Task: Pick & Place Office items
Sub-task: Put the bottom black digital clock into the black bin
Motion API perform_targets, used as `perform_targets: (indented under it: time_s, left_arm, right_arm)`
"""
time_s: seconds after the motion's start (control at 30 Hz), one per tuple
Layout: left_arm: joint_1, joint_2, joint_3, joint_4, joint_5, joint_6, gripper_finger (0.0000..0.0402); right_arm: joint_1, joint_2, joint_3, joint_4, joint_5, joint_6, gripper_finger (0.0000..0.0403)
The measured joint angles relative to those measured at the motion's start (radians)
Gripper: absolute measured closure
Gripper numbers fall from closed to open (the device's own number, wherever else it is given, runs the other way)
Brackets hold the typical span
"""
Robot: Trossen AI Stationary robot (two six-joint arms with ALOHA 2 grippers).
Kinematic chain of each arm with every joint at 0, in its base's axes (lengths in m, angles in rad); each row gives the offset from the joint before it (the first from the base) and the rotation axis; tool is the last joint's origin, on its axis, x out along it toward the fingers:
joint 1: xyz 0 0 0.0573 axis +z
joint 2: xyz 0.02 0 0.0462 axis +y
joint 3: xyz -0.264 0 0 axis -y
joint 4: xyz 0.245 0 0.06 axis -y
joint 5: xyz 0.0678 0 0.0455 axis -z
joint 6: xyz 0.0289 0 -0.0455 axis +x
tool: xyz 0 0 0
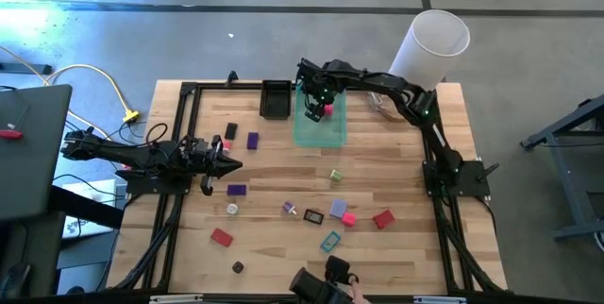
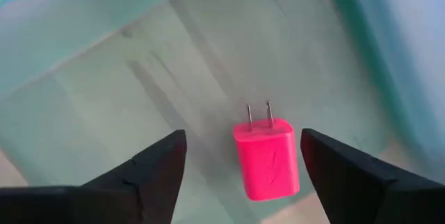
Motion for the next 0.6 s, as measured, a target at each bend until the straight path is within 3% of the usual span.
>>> perform_targets:
  time_s: [0.33, 0.53, 0.6]
  left_arm:
    - [0.001, 0.000, 0.000, 0.004, -0.046, 0.030, 0.0401]
    - [0.000, 0.000, 0.000, 0.004, -0.037, -0.025, 0.0401]
    - [0.000, 0.000, 0.000, 0.004, -0.030, -0.068, 0.0401]
  right_arm:
    - [0.082, -0.132, 0.021, -0.105, 0.298, -0.103, 0.0152]
    - [0.179, -0.275, 0.021, -0.217, 0.275, -0.010, 0.0154]
    - [0.215, -0.321, 0.021, -0.291, 0.218, 0.065, 0.0154]
